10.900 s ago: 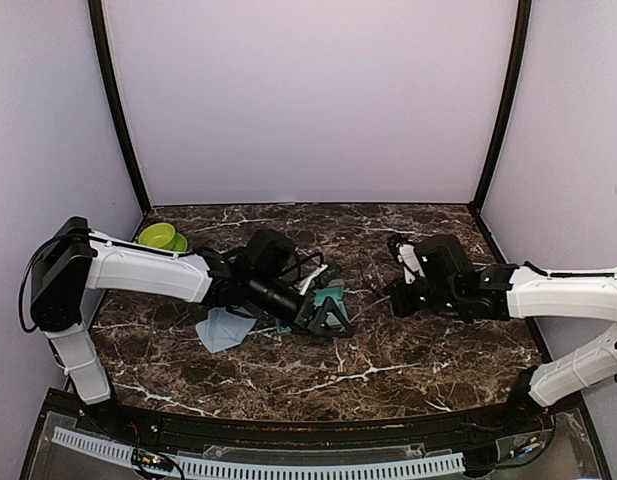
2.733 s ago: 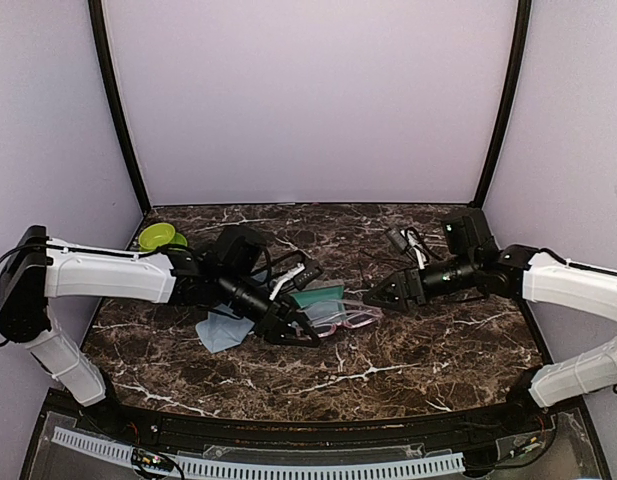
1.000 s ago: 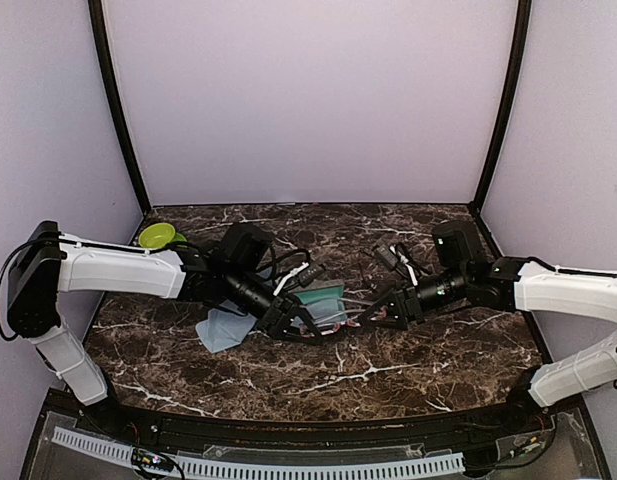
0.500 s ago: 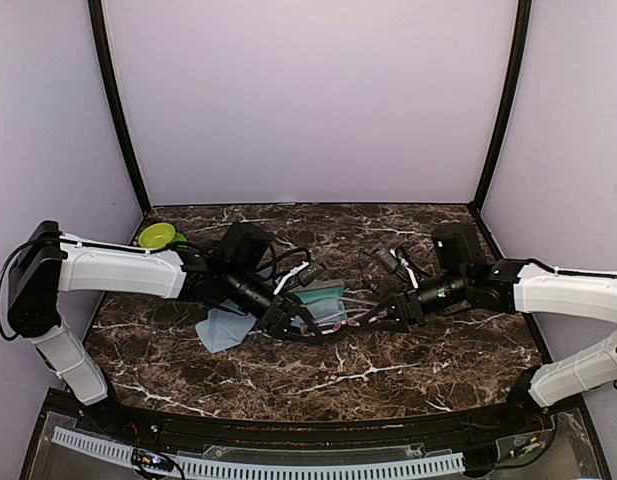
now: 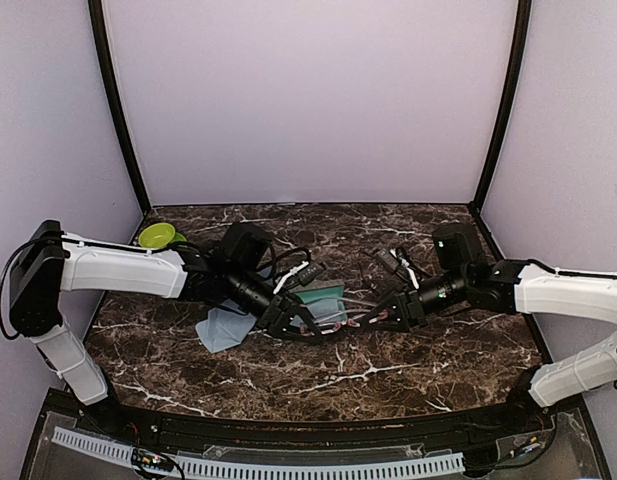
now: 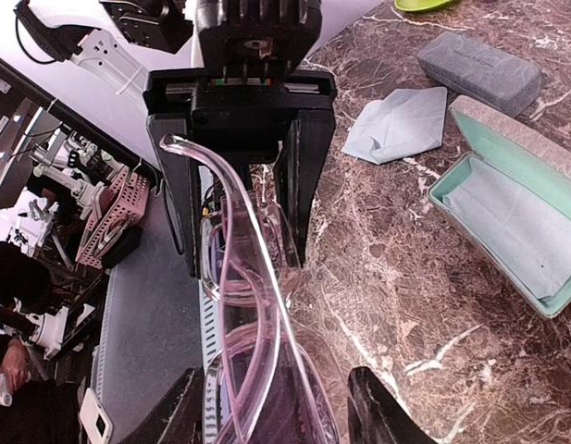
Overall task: Organize the sunglasses
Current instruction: Pass from the left arm to the right, then pass from the right arm to the left
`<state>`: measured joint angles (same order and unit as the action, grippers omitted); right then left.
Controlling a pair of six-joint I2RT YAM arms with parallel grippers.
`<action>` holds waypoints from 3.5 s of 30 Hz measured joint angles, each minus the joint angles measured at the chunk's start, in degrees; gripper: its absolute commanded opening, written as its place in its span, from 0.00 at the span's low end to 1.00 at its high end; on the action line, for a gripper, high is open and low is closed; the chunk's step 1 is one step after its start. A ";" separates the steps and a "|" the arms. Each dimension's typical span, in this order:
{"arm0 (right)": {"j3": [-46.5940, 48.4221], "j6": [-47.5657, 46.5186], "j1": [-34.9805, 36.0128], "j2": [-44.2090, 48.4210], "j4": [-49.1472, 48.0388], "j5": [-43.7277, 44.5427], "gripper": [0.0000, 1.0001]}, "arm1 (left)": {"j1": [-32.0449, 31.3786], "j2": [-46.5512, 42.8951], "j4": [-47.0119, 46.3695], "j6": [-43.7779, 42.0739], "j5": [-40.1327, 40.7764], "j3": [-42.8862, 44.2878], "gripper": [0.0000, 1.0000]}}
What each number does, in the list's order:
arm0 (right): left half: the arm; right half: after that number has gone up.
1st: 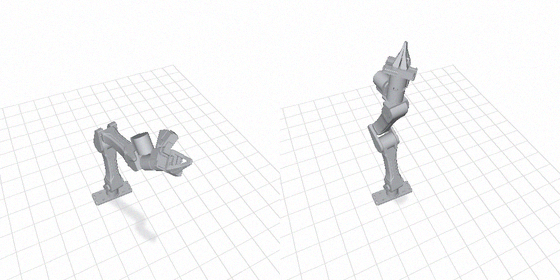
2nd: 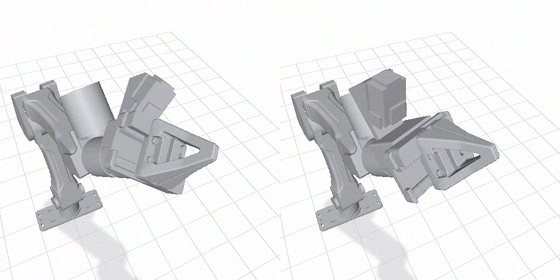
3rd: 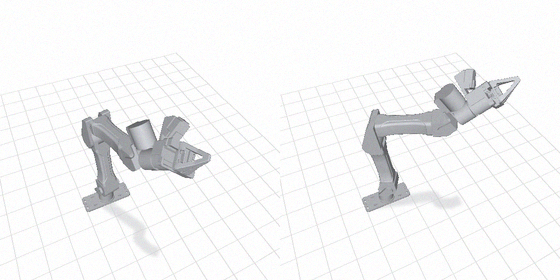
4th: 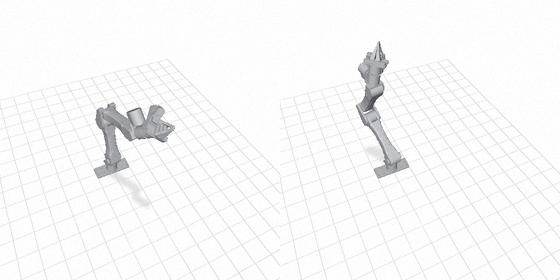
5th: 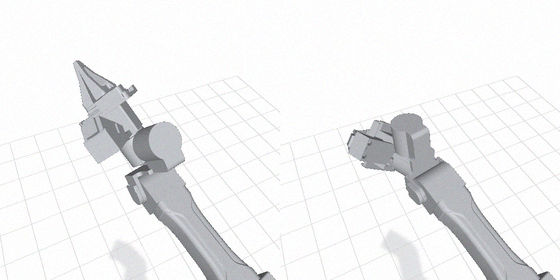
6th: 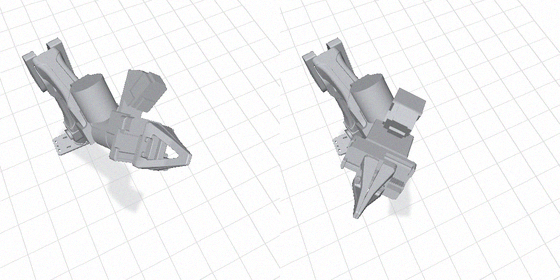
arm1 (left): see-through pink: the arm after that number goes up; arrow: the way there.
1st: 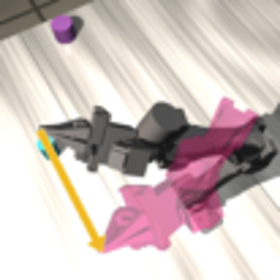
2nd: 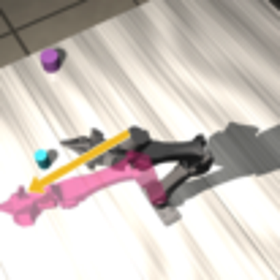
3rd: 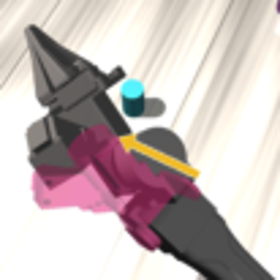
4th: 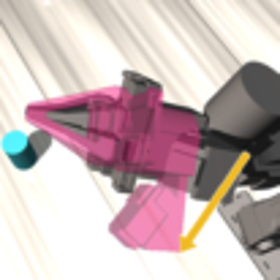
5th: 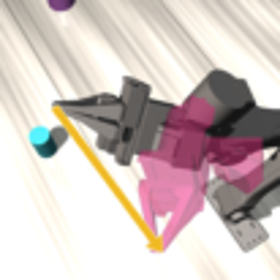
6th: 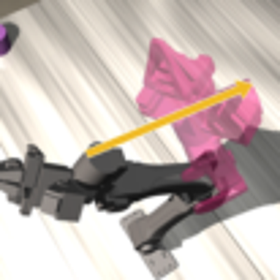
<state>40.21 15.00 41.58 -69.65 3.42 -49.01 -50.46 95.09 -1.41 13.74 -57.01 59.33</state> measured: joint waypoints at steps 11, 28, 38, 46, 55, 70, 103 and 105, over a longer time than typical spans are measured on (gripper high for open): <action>-0.37 0.04 -0.28 0.55 0.02 0.02 0.41 | 0.07 0.39 -0.68 0.02 -0.50 0.00 0.54; -1.90 1.36 -2.27 0.55 -0.04 1.20 0.38 | 0.50 -1.97 -1.99 -0.31 3.48 -3.67 0.77; -2.03 2.01 -3.32 -1.44 0.07 2.14 0.37 | 1.88 -13.57 -1.79 -3.50 15.06 -7.63 0.77; -2.03 2.27 -3.32 -2.95 0.07 2.10 0.36 | 1.95 -16.76 -3.82 -6.86 24.09 -4.22 0.76; -2.03 2.45 -3.32 -3.65 0.02 2.08 0.35 | -1.88 -6.71 -6.29 -6.84 24.74 3.58 0.74; -2.03 3.08 -3.32 -3.65 0.02 2.16 0.33 | -6.40 -0.22 -5.77 -6.69 23.37 5.31 0.74; -2.05 3.72 -3.32 -3.15 -0.09 2.78 0.30 | -7.96 -0.66 -8.00 -7.76 22.93 4.04 0.73; -2.10 3.78 -3.32 -3.15 -0.20 2.78 0.30 | -7.96 -1.03 -8.13 -8.33 24.44 4.04 0.74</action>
<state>38.11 18.79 38.26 -72.79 3.22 -46.24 -58.41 94.06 -9.54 5.41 -32.58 63.37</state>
